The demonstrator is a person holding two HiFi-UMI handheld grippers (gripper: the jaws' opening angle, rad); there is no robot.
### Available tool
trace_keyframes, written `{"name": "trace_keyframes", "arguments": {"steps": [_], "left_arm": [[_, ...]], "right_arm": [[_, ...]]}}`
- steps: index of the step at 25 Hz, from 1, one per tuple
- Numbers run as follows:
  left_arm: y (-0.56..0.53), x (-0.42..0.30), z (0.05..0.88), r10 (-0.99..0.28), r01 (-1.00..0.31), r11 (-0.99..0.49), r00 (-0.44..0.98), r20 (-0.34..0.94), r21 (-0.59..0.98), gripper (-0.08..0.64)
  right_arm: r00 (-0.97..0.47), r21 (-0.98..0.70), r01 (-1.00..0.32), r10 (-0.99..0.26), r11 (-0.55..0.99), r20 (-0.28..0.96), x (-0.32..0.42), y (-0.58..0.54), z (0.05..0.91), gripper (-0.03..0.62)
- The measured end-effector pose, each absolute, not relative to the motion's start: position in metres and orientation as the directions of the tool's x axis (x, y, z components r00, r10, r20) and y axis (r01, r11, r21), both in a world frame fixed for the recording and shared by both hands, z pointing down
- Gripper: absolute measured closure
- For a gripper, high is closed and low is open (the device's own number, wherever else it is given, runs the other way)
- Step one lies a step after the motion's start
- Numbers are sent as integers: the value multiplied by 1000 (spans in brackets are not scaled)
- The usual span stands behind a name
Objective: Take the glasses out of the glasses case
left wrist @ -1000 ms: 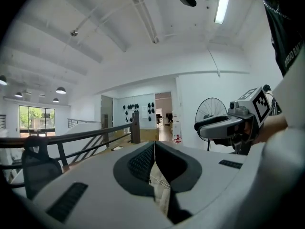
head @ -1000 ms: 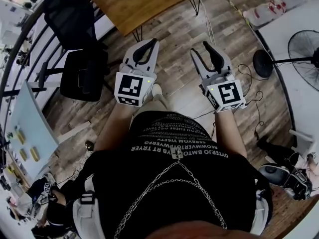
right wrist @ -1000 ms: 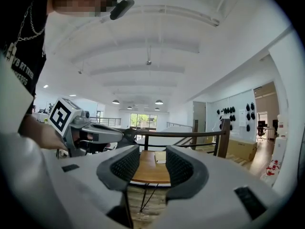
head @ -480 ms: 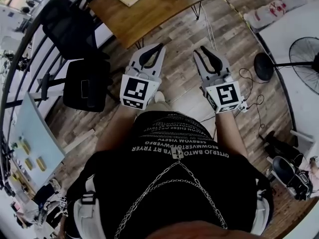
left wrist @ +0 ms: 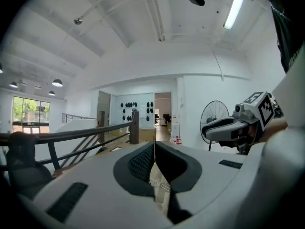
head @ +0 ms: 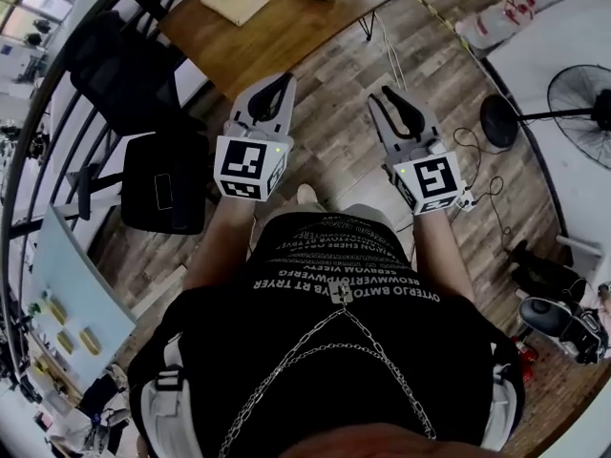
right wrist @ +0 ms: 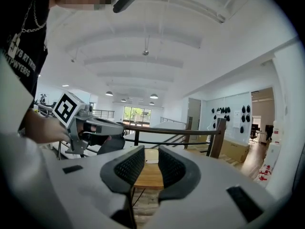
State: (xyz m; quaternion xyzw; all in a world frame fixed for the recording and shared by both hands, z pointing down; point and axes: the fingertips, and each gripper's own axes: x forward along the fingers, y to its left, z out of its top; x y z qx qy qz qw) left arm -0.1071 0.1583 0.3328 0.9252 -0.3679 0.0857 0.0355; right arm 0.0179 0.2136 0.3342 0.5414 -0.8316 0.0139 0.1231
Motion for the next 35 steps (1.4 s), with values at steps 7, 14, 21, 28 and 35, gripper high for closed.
{"name": "trace_keyframes", "arguments": {"steps": [7,14,21,28,35], "left_arm": [[153,-88,328,-664,-671,-741,728,170,-26,531],[139,-86,342,-683,-694,-719,695,225,-39,531],[107,-72,341,-682,-695,-718,689,243,-43,531],[65,-50,349,-696,-711,-702,674,248,-36,531],[25,-23,348,-706,-723,-691,666,241,-26,531]], "right_arm": [[-363,100,-916,-910,388,198,41,205,324,499],[-399,62,-907,-896,417,197,45,178,337,499],[-432,36,-893,-877,449,210,55,134,345,502],[-457,36,-879,-861,476,221,74,95,356,502],[-480,41,-864,-844,502,239,95,58,352,502]]}}
